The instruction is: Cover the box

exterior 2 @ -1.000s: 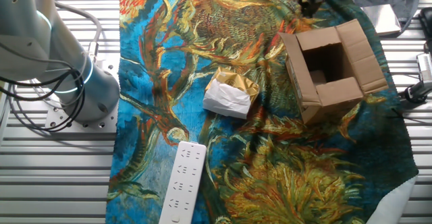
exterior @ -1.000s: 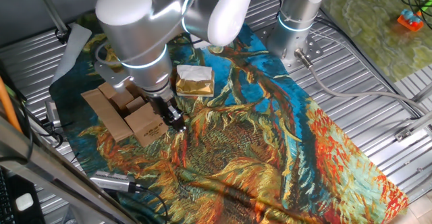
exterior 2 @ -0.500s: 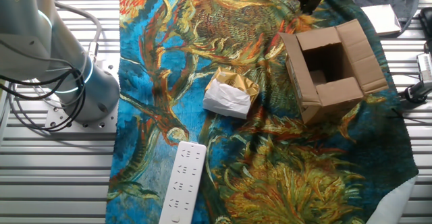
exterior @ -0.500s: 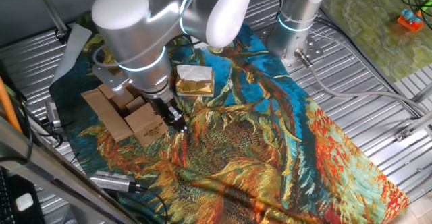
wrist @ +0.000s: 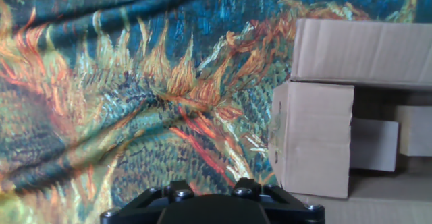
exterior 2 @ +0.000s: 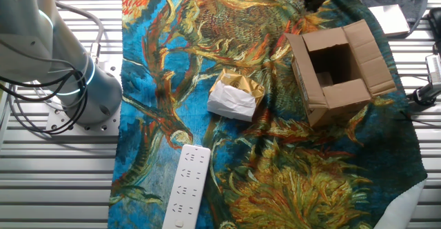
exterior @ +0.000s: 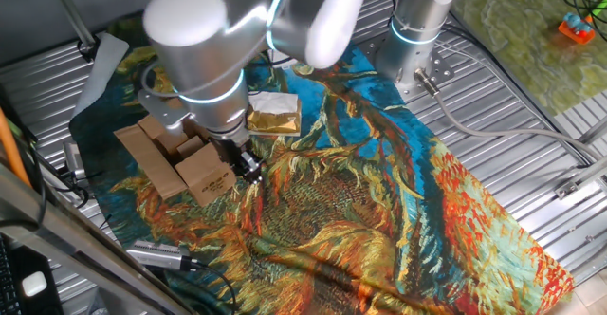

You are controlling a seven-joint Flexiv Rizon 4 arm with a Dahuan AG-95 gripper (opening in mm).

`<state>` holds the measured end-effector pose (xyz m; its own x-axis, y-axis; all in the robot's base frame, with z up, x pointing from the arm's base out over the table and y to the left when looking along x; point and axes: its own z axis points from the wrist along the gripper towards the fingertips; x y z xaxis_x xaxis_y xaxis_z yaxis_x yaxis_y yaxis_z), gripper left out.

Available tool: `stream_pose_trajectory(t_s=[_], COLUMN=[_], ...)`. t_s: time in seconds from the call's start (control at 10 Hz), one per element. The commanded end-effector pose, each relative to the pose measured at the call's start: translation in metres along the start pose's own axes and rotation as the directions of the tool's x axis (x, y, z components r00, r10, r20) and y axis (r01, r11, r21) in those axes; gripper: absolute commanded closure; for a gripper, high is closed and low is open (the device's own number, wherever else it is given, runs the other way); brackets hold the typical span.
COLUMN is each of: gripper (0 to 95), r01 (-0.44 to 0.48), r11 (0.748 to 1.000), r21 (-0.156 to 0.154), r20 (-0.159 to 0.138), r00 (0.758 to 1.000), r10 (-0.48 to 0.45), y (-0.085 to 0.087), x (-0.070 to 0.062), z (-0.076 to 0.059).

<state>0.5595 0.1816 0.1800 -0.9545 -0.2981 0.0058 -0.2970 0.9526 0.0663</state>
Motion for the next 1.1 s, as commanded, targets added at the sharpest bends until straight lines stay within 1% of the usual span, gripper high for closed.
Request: stream_pose_trajectory(t_s=[0.1,0.2,0.6,0.7,0.8,0.9,1.0,1.1], gripper=[57.0,38.0,38.0,38.0,38.0,38.0,38.0,38.0], r01=[0.058,0.07,0.098,0.098,0.118,0.141,0.153,0.161], r11=[0.998,0.997,0.995,0.995,0.993,0.99,0.988,0.987], r21=[-0.024,-0.024,-0.03,-0.03,-0.025,-0.031,-0.032,-0.029], r20=[-0.03,-0.028,-0.027,-0.029,-0.028,-0.021,-0.023,-0.027], r00=[0.998,0.997,0.995,0.995,0.993,0.99,0.988,0.986], r10=[-0.058,-0.071,-0.099,-0.099,-0.118,-0.141,-0.154,-0.162], y=[0.0,0.0,0.0,0.002,0.004,0.001,-0.005,-0.01], x=[-0.002,-0.002,-0.002,0.003,0.024,0.042,0.059,0.068], z=[0.0,0.0,0.0,-0.002,-0.011,-0.016,-0.02,-0.022])
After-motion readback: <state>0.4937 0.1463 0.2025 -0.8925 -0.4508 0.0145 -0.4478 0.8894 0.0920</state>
